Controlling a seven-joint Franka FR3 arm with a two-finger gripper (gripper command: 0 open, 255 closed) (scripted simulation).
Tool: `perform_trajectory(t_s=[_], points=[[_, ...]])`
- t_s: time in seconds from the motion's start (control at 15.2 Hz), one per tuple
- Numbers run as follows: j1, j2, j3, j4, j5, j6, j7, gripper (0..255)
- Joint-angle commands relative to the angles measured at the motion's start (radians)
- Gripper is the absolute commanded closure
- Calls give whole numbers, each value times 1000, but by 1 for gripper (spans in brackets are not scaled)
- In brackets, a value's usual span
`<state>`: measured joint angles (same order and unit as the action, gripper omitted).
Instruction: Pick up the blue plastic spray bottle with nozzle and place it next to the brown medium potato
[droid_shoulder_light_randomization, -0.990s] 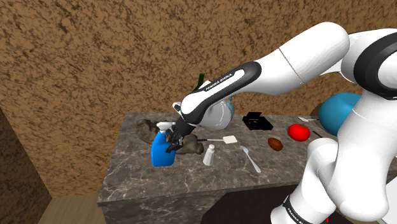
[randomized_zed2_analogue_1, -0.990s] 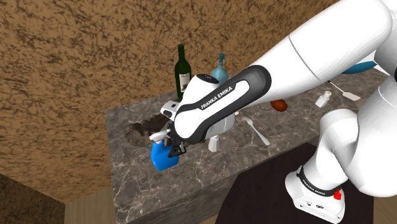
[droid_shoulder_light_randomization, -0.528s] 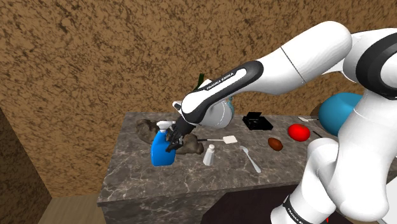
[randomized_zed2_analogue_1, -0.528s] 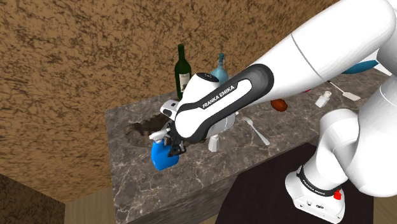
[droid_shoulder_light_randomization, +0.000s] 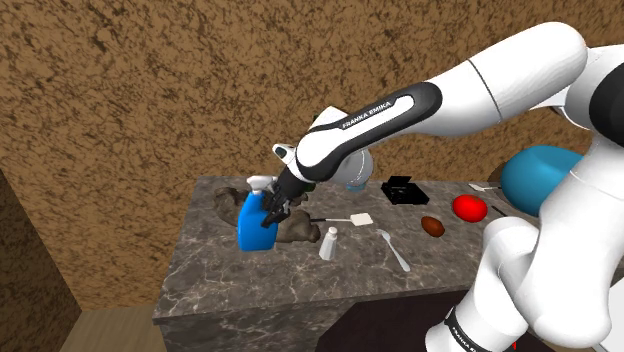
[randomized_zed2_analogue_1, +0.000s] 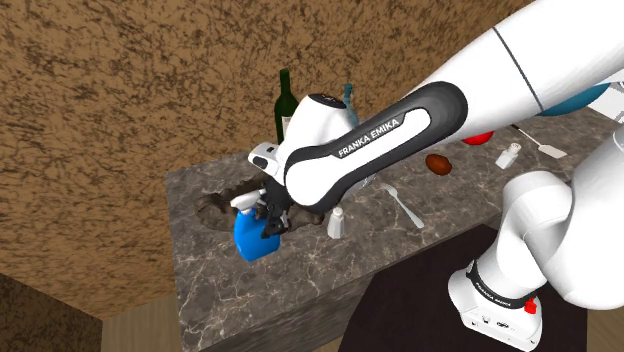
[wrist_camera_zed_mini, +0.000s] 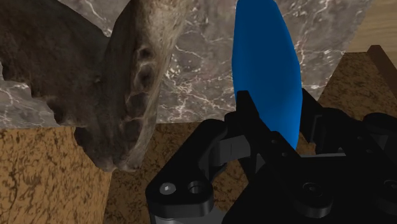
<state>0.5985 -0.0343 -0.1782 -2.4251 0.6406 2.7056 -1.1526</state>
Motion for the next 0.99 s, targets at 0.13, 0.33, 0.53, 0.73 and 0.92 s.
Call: perform_trajectory(t_s=[0.13,0.33,0.53,0.73,0.92], points=[[-9,-39,-1,10,-67,-41,60,255],[-17,-68,1,20,-110,-74,101,255],[-26,-94,3,33,-148,-109,138,255],[-33,-118,7,49,-181,-144,170,255],[-41,-140,10,67,-209,-181,199,255]])
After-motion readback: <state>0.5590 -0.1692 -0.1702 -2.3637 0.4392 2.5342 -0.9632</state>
